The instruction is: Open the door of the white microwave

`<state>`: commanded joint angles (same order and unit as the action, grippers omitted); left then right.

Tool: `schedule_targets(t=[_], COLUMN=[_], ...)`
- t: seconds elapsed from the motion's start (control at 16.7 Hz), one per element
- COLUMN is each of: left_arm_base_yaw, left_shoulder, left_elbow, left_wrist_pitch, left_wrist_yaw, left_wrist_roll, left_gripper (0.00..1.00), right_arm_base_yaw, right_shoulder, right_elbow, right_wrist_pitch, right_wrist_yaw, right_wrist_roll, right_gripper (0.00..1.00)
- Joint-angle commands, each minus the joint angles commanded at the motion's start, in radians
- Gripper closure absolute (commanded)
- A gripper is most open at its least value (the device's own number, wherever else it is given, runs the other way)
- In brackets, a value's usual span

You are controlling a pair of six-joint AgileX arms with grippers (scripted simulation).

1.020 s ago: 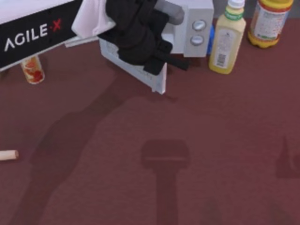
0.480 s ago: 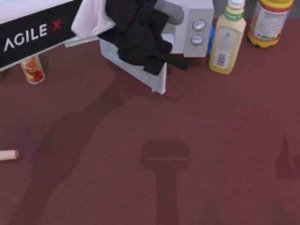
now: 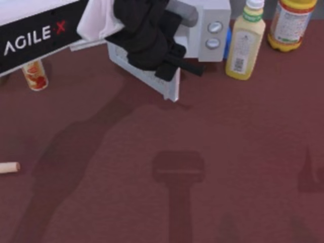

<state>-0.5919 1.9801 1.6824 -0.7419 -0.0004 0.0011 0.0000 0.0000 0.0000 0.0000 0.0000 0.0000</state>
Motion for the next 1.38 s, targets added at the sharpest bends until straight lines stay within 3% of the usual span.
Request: schedule_targets(t=[0.6,1.38], left_arm_base_yaw=[0.044,0.044], left_shoulder=[-0.071,-0.071], left_elbow=[-0.097,-0.097], left_wrist_pitch=[0.020,0.020], left_wrist_yaw=[0.082,0.082], left_wrist_roll=[0.141,0.141], left_gripper=[1.00,1.00], right_arm_base_yaw=[0.000,0.000], right_shoulder=[0.000,0.000], right_elbow=[0.000,0.000], right_wrist_pitch=[0.000,0.000], right_wrist_yaw=[0.000,0.000], right_wrist_roll=[0.000,0.000], right_gripper=[0.00,0.00])
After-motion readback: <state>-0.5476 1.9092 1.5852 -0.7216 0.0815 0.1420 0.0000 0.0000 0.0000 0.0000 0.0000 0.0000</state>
